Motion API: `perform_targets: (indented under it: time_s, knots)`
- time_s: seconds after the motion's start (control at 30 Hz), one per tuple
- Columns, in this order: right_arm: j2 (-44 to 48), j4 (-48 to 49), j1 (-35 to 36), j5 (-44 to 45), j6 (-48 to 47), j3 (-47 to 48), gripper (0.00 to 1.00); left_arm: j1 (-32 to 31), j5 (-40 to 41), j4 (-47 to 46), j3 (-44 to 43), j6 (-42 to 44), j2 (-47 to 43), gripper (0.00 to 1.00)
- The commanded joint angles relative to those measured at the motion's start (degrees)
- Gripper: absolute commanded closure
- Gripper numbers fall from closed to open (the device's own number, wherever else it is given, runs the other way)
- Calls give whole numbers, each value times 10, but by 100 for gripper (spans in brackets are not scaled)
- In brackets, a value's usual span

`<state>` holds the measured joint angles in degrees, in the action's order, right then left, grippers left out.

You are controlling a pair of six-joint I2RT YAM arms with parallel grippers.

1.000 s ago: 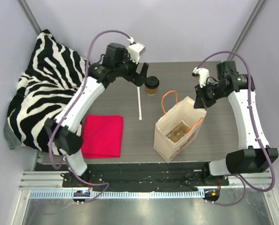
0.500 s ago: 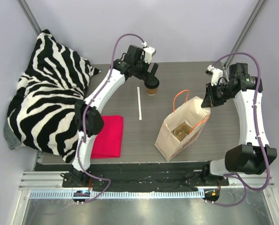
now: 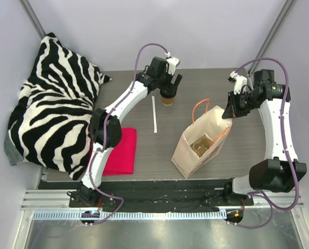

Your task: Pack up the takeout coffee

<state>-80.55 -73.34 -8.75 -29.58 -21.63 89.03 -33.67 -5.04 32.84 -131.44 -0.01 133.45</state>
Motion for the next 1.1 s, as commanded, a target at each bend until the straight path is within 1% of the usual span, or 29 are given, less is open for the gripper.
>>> perform_targets:
  time_s: [0.0,0.23,0.63,0.93,0.97,1.07]
  knots:
    - [-7,14,-2,-15,11,6,99,-6,20,-56,-24,-3,24,4]
    - [-2,14,-2,-19,8,-3,99,-7,34,-62,-43,-3,59,4]
    - [-4,14,-2,-27,2,-8,99,-7,42,-71,-41,-3,70,5]
    - [-7,14,-2,-28,-3,-7,99,-7,45,-69,-40,-3,81,9]
    - [-7,13,-2,-31,-3,-6,99,-7,45,-69,-40,11,81,9]
    - [-8,14,-2,-34,-2,-5,99,-7,45,-69,-39,13,81,11]
